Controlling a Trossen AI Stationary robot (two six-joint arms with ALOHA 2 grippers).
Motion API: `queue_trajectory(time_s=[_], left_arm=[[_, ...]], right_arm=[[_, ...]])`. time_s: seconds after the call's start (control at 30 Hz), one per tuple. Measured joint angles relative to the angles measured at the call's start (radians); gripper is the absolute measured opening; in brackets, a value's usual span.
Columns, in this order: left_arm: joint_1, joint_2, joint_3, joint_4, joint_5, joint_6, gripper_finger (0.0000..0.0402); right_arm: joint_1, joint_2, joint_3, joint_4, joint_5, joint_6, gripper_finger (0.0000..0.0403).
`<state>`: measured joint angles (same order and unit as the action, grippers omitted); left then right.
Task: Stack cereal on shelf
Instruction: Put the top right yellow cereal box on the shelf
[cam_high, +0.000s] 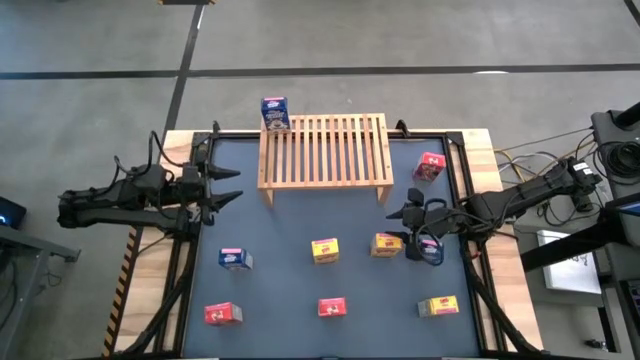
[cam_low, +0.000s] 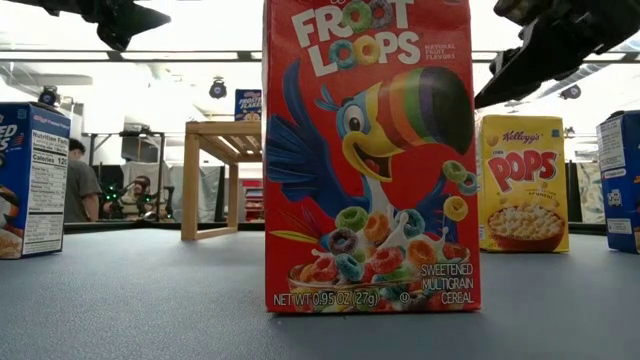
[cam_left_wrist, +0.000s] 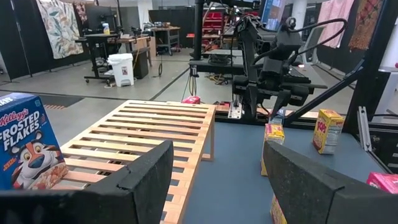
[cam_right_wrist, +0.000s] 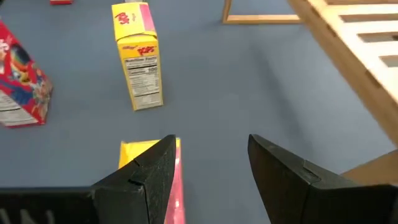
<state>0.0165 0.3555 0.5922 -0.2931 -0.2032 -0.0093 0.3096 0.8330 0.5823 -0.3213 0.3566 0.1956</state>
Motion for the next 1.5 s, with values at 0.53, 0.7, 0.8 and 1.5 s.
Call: queue_trajectory(time_s=[0.53, 0.7, 0.8, 1.5], left_arm=[[0.000, -0.006, 0.000, -0.024, -0.129, 0.003, 0.0233], [0.000, -0.006, 0.000, -0.024, -0.129, 0.004, 0.0233], [0.000, -0.007, 0.000, -0.029, -0.128, 0.004, 0.0233], [0.000, -0.011, 0.000, -0.053, -0.128, 0.000, 0.0233]], right_arm=[[0.053, 0.001, -0.017, -0.016, 0.010, 0.040, 0.0192], [0.053, 0.001, -0.017, -0.016, 0.010, 0.041, 0.0192], [0.055, 0.001, -0.017, -0.017, 0.010, 0.050, 0.0192], [0.099, -0.003, -0.018, -0.026, 0.009, 0.082, 0.0192]])
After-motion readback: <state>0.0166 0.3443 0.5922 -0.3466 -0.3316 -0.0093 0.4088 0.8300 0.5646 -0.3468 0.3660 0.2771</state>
